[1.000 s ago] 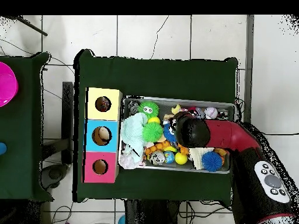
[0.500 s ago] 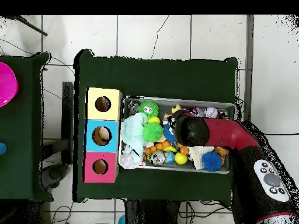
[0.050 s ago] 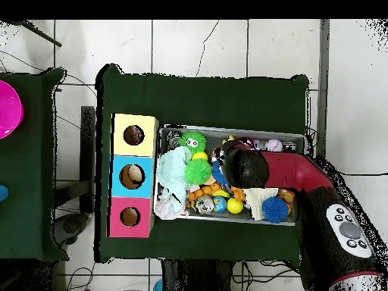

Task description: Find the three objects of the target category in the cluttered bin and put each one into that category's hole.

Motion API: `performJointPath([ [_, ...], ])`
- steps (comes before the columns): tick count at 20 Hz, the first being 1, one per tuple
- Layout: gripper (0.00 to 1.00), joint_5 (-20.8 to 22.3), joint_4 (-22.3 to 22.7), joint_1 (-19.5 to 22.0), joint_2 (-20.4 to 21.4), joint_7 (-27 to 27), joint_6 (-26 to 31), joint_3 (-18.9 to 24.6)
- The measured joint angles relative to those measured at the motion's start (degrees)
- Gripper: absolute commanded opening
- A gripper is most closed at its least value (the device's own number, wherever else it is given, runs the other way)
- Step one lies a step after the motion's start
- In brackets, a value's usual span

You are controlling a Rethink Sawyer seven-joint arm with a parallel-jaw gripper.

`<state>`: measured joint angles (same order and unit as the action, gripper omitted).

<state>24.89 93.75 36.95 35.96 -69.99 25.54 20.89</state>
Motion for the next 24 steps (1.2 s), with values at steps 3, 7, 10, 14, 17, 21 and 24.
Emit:
performJointPath([
  [3, 1.0, 0.1, -0.2, 0.0, -0.7, 0.0, -0.2, 0.2],
  [7, 1.0, 0.6, -0.9, 0.3, -1.8, 0.0, -0.2, 1.0],
  [10, 1.0, 0.8, -1.5, 1.1, -2.5, 0.0, -0.2, 1.9],
  [14, 1.0, 0.9, -2.7, 2.8, -3.4, 0.0, -0.2, 3.4],
  [17, 1.0, 1.0, -3.8, 4.0, -3.9, 0.0, -0.2, 4.3],
  [21, 1.0, 1.1, -4.9, 5.3, -4.3, 0.0, -0.2, 5.3],
  [24, 1.0, 1.5, -5.8, 6.2, -4.4, 0.0, -0.2, 6.2],
])
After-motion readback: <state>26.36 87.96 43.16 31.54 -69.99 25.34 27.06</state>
